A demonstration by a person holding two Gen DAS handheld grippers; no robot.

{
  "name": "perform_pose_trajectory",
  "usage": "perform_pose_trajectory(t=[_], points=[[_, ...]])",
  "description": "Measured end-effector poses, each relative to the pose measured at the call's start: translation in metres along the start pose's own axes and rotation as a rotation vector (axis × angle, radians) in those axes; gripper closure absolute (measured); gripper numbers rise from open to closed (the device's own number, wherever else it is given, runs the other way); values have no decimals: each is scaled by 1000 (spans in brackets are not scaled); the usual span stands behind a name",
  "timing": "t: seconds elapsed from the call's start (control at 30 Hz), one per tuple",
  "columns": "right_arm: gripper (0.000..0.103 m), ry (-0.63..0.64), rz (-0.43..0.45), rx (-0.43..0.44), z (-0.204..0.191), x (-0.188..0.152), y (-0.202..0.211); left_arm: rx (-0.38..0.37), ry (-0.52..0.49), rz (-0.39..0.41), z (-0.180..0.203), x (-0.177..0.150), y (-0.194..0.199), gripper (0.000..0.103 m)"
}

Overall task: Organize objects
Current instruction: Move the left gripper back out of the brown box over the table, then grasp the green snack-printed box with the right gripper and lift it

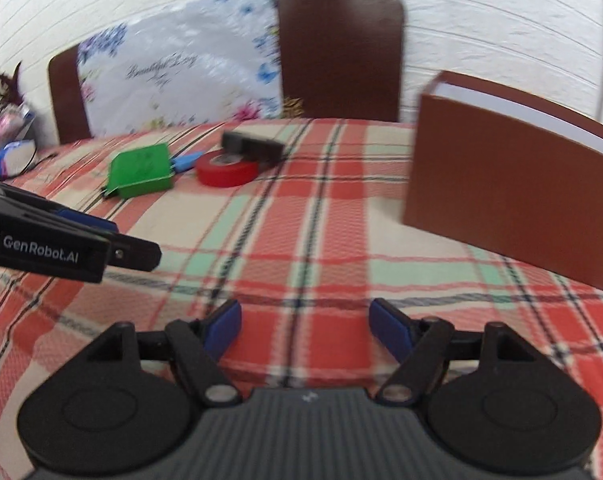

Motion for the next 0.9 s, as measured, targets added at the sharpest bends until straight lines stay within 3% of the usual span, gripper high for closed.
perform_pose_trajectory(t=[0.23,0.43,0.53,0.73,0.9], points=[[27,131,9,71,-63,4,-8,88,131,36,-80,-13,2,50],[15,158,16,132,-96,25,-35,178,180,138,-131,-25,2,46],[14,139,14,140,-105,38,-53,151,210,198,-140,-32,5,44],[13,148,52,139,-122,62,-79,148,192,217,-136,-31,3,36],[1,209,96,155,-140,78,-95,113,222,233,-141,-33,4,34]])
Point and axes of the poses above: each gripper's, at about its wrist camera, not at the fingertips, and y roughly against the way its jaws point, z to its right, x to its top, the point moved 4 cm from there along -y, roughly the way its jaws point, and after that the axes turned 1 degree about y, right-handed, at the moved point
